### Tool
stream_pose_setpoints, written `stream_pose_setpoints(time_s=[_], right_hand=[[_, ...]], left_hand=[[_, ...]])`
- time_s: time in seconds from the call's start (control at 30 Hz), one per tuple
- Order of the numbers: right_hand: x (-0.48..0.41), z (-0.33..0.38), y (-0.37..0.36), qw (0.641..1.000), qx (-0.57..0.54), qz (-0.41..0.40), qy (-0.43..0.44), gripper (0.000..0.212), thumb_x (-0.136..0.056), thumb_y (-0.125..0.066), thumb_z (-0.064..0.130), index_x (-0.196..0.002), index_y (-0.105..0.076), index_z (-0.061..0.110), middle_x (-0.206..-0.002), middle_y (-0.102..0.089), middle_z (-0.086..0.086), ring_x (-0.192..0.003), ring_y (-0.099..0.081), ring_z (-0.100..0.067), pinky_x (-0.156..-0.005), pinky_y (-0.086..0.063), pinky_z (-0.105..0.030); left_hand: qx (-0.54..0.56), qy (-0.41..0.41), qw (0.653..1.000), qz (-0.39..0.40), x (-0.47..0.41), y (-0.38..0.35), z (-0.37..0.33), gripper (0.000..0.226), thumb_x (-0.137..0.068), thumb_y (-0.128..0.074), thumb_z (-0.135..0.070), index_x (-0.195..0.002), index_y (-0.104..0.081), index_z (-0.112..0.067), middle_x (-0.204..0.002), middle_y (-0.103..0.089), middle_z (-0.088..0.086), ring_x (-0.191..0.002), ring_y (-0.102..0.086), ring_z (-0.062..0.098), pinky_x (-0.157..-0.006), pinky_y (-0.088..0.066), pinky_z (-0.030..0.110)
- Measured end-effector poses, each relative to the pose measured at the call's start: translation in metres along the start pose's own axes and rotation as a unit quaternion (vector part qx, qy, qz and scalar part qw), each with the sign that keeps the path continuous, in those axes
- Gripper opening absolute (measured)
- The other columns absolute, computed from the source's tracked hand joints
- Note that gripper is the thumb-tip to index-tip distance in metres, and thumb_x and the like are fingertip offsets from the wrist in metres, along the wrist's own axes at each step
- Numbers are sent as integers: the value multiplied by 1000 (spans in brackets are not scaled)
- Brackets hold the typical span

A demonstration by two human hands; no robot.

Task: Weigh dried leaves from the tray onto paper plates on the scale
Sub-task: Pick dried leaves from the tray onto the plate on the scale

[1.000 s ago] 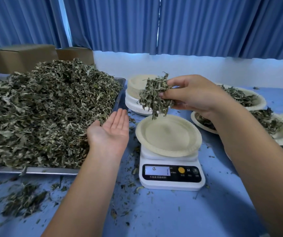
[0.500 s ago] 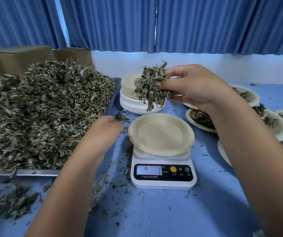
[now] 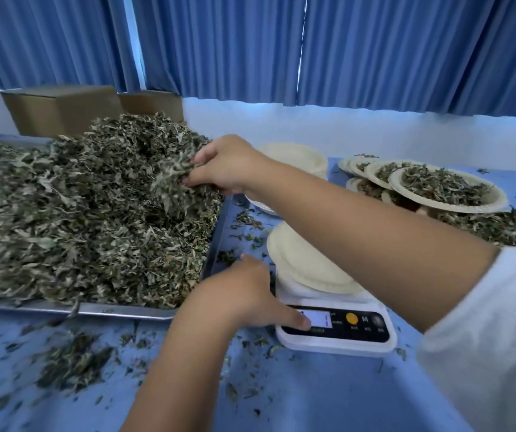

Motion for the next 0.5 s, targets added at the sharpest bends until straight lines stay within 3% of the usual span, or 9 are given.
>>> stream_pose_setpoints(time_s=[0.03, 0.07, 0.1, 0.17, 0.23, 0.3, 0.37, 0.5], right_hand=[[-6, 2, -12, 999, 43, 9, 14, 22, -74, -83, 24, -89, -70, 17, -78, -62, 4, -68, -54, -11, -59, -42, -21], [-11, 2, -23, 996, 83, 18, 24, 22, -75, -82, 25, -92, -72, 14, -84, -66, 3, -72, -55, -11, -63, -41, -20], [-15, 1, -32, 992, 120, 29, 30, 23, -77, -80, 24, -95, -74, 11, -94, -70, 0, -77, -59, -13, -68, -42, -20], [-21, -4, -50, 980, 187, 56, 42, 27, -81, -75, 21, -103, -73, 5, -109, -71, -10, -91, -66, -22, -77, -49, -26], [-21, -11, -64, 964, 247, 85, 54, 31, -83, -72, 18, -109, -70, 1, -115, -68, -15, -104, -65, -27, -86, -55, -38], [-18, -19, -73, 948, 292, 111, 62, 31, -85, -69, 17, -112, -69, 1, -117, -67, -16, -107, -63, -28, -87, -54, -42], [-16, -23, -76, 938, 315, 128, 69, 32, -86, -68, 18, -114, -68, 2, -118, -66, -16, -108, -62, -29, -89, -53, -40], [-8, -18, -63, 939, 308, 130, 85, 41, -84, -73, 26, -122, -65, 15, -123, -64, -2, -111, -59, -19, -90, -47, -27]], left_hand=[[-4, -5, 1000, -14, 2, 2, 0, 60, -69, -63, -73, -103, -47, -25, -95, -55, 6, -57, -43, 7, -47, -34, 23], [9, -16, 999, -30, 3, 2, -1, 53, -72, -60, -73, -79, -40, -23, -84, -52, 11, -53, -41, 8, -44, -29, 23], [24, -28, 998, -47, 4, 3, -1, 55, -76, -55, -71, -72, -37, -19, -76, -49, 15, -50, -39, 9, -43, -27, 24], [46, -66, 994, -78, 3, 7, -3, 45, -91, -46, -56, -83, -53, -12, -72, -51, 10, -58, -46, 13, -49, -31, 27], [-3, -83, 993, -86, 1, 10, -5, 35, -102, -34, -30, -121, -53, -7, -110, -59, 14, -95, -56, 24, -72, -39, 29], [-40, -90, 989, -107, 1, 12, -7, 40, -104, -26, -15, -141, -37, -5, -142, -42, 15, -124, -43, 28, -93, -31, 25], [-40, -95, 990, -101, -3, 10, -7, 43, -103, -26, -12, -145, -31, -6, -149, -35, 13, -129, -39, 28, -101, -29, 30], [2, -77, 990, -118, -5, 14, -7, 43, -102, -25, -12, -144, -32, -4, -147, -37, 18, -125, -43, 31, -98, -34, 32]])
Point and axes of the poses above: each hand's wrist, its own x-axis away from the middle knuckle, its own y-axis out of the back of the hand, z = x × y, the point moved 2 cm from there along -x, towards the middle knuckle
